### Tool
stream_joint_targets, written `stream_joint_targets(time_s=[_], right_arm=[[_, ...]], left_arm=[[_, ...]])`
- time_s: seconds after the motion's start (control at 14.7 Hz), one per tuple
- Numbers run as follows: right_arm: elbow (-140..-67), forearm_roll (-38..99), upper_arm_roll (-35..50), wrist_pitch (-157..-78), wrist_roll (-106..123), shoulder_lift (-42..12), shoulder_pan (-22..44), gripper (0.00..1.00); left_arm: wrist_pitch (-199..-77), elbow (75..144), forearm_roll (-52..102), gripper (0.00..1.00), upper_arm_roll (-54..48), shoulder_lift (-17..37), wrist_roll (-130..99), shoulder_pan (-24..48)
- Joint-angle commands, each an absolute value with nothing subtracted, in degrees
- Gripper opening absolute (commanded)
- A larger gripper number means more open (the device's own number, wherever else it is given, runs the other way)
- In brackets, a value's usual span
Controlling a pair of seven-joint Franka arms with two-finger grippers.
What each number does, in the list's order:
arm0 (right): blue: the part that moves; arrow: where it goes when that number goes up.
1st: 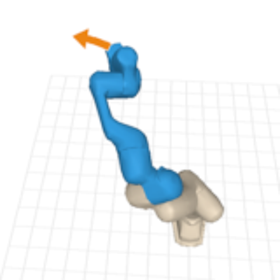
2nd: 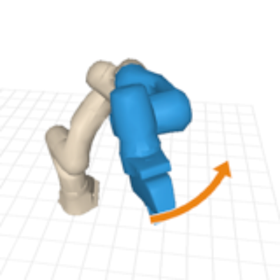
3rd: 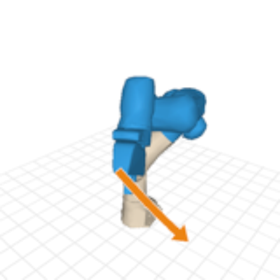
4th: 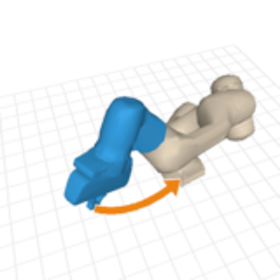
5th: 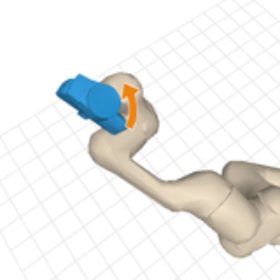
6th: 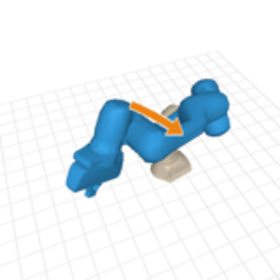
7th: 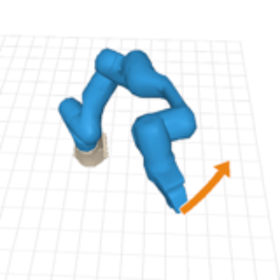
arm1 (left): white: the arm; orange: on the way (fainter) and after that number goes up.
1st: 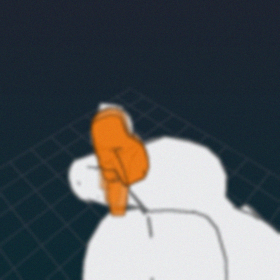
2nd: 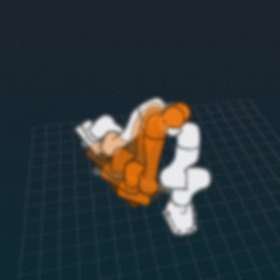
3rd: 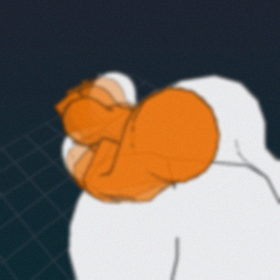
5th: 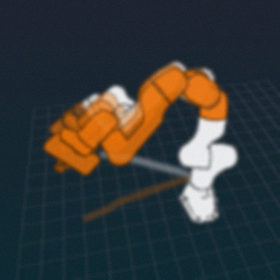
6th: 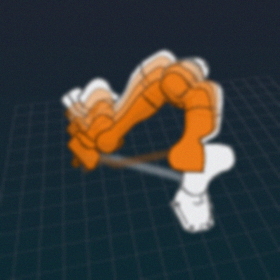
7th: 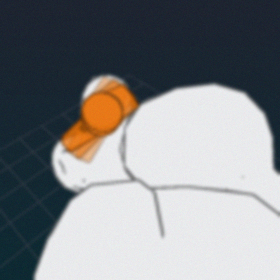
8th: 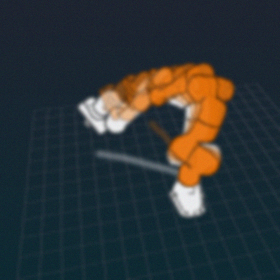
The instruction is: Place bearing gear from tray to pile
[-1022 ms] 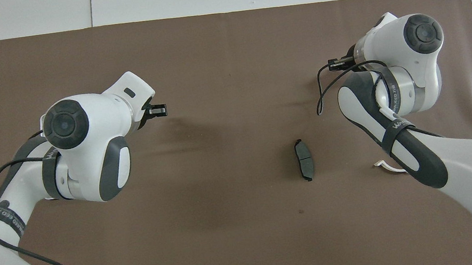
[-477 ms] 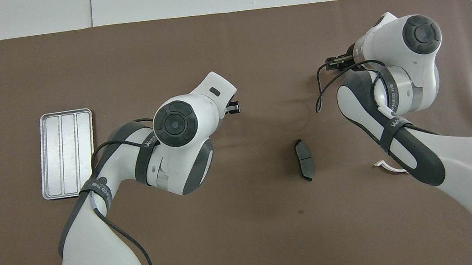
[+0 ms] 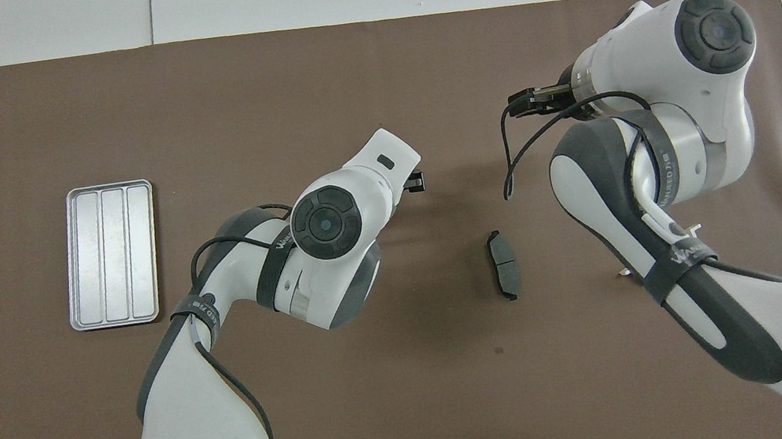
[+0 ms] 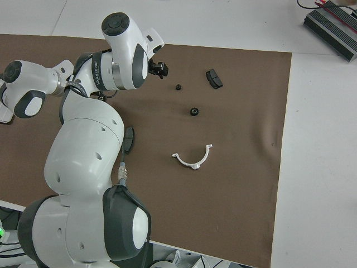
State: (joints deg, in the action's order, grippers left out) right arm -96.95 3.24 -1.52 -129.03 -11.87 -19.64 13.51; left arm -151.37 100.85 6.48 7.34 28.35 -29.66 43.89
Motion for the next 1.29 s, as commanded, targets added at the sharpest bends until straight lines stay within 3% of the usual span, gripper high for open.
stream_joint_targets(time_s=[0.0,0.48,0.68,0.95,1.16,1.23], right_arm=[[-98.09,3.43,-1.05,-129.02,-15.72,-18.98,15.81,1.0],[-98.0,-0.42,-1.14,-135.61,-21.0,-22.14,25.82,1.0],[-93.71,-5.52,-1.14,-137.02,-29.15,-29.24,31.54,1.0],[-91.23,-9.23,-1.14,-141.04,-31.46,-35.58,33.39,1.0],[-91.23,-12.83,-1.14,-145.46,-31.29,-36.73,32.52,1.0],[-91.23,-12.83,-1.14,-145.55,-31.29,-37.26,32.78,0.94]], left_arm=[[-146.89,100.46,6.94,1.0,8.26,26.91,-30.06,43.51],[-128.79,107.05,6.42,1.0,8.26,11.44,-14.7,31.75],[-120.17,106.96,6.42,1.0,8.26,7.66,-7.14,26.3],[-113.66,106.96,6.42,1.0,8.26,2.65,-0.55,19.27],[-111.36,106.79,6.33,1.0,8.26,-0.08,5.6,13.9],[-109.7,106.18,6.24,1.0,8.35,-0.44,7.28,12.23]])
